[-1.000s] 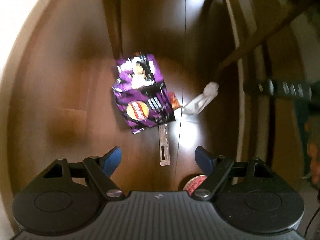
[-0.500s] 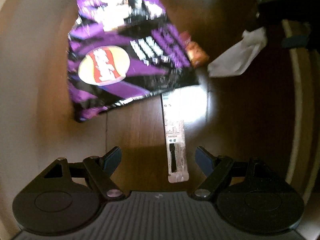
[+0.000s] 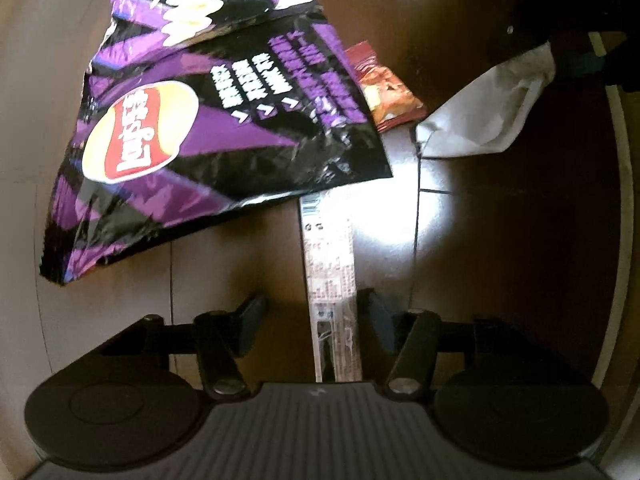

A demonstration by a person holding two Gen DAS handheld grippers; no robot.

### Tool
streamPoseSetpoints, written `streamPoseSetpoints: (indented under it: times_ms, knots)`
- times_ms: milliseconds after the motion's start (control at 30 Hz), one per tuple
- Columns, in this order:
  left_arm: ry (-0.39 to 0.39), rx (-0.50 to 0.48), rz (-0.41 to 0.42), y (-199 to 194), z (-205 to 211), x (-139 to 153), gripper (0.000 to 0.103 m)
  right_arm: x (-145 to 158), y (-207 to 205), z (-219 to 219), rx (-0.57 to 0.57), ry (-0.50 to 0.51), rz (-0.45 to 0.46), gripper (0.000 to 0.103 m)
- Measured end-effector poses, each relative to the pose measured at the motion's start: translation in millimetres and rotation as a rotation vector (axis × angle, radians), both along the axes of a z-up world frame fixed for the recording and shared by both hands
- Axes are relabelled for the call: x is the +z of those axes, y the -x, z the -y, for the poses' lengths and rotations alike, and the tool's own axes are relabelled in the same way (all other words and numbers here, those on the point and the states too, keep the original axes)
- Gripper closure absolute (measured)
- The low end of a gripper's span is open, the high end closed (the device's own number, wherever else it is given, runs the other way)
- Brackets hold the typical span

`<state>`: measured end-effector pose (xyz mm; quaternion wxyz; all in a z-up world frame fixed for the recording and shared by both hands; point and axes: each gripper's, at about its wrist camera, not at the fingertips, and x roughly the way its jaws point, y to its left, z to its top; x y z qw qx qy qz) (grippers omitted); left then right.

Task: Collect trash
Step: 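Close left tool on white paper strip while right tool grasps white tissue, then lift the paper strip with left tool while right tool carries tissue to wastebasket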

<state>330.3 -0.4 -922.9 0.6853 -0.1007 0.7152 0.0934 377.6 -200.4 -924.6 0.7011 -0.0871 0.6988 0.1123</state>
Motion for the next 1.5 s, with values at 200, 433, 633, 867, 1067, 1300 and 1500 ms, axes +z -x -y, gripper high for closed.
streamPoseSetpoints:
  times_ms: [200,433,633,867,1067,1300,1500]
  knots:
    - [0.013,0.021,-0.013,-9,4,3,0.08,-2,5,4,0.006,0.005,-0.006,0.067]
    - [0.031,0.052,-0.022,-3,-17,5,0.082,11,13,13,0.041,-0.02,0.017,0.085]
    - [0.047,0.046,-0.012,16,-23,31,0.082,46,37,23,0.058,0.016,0.051,0.085]
    - [0.087,0.044,0.006,43,-39,100,0.082,100,74,25,0.081,0.005,0.041,0.085]
    - [0.124,0.112,0.023,50,-69,187,0.082,176,93,10,0.092,-0.029,0.047,0.085]
    - [0.088,0.104,0.102,56,-99,320,0.082,298,91,-19,0.141,-0.107,0.082,0.085]
    - [0.07,0.083,0.19,54,-127,441,0.082,428,92,-48,0.191,-0.178,0.125,0.085]
